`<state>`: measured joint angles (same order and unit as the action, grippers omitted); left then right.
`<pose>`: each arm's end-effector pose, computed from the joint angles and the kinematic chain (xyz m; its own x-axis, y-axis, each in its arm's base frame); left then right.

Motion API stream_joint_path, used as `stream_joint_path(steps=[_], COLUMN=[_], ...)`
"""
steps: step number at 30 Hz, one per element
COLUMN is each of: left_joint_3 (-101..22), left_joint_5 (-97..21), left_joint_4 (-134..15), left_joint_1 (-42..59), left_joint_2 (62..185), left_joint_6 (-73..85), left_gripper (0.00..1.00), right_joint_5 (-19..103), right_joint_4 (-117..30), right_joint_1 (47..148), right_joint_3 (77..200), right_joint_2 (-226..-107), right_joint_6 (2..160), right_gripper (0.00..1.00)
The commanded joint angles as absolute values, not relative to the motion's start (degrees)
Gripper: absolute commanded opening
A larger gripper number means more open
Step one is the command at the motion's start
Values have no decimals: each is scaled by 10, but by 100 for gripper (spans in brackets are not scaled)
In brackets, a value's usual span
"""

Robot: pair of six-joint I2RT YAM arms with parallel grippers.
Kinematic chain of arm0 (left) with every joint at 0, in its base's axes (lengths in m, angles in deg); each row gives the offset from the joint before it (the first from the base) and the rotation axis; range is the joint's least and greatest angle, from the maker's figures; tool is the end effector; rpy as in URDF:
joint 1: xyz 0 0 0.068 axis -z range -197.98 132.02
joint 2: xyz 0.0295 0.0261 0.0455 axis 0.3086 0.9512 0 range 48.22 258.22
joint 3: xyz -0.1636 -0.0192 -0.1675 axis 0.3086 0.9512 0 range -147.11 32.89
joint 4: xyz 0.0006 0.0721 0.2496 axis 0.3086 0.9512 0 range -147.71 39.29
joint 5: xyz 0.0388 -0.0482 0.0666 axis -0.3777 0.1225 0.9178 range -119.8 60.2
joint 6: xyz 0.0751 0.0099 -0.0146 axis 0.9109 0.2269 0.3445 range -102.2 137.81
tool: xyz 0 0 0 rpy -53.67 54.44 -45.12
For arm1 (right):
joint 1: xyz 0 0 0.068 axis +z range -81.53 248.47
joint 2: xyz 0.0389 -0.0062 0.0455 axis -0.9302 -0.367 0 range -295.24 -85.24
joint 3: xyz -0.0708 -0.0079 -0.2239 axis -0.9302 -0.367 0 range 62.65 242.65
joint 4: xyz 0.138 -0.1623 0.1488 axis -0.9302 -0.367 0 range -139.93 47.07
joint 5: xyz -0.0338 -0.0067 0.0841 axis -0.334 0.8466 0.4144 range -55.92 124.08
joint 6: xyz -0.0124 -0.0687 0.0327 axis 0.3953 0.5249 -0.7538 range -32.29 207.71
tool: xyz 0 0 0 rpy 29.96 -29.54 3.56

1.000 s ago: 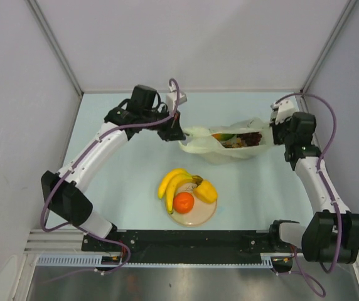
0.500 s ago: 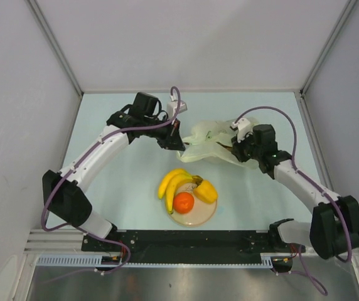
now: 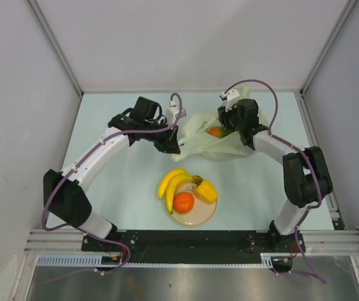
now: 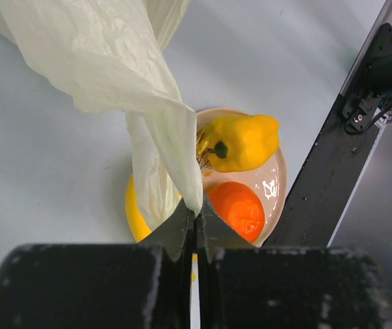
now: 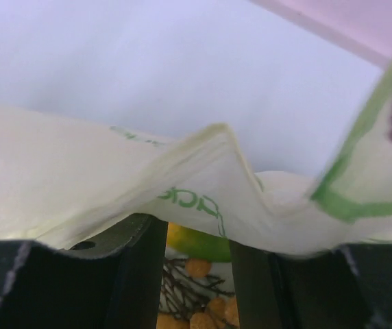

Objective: Take the fake fruits out of the plastic bag
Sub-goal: Adjust the plastic bag at the center of the board, then take out the fake fruit from the plastic bag.

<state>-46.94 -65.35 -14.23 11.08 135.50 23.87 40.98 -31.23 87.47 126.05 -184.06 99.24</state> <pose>0.2775 -0.1978 0.2670 -0.5993 0.4313 -0.6743 0.7831 0.4904 -0.3823 0.3897 0.1426 0.1874 -0.2872 -0.3088 -0.9067 -0.4946 0.8585 -0.1357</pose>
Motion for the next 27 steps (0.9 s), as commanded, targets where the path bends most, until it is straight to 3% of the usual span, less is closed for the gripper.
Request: stream_joint_path(steps=[1,5,13,27], left_joint_3=[-481,-490,-488,-477], left_joint_5=[-657,-673,-666,-659], left_joint_4=[-112,-97,-129,-139], left_joint_1=[108,106,104,104], left_joint_2=[1362,1365,1366,1352], left_joint_6=[266,259,240,233], left_gripper=[0,1,0,0], right_joint_5=[413,448,438,424], right_joint_4=[-312,-387,-384,-327], right_joint_1=[871,890,998,911], right_joint_3=[1295,1280,1172,1189], right_joint_2=[-1855,-1851,-1761,-1781], right_joint_6=[1004,1005,971,997], right_gripper=[43,47,52,56])
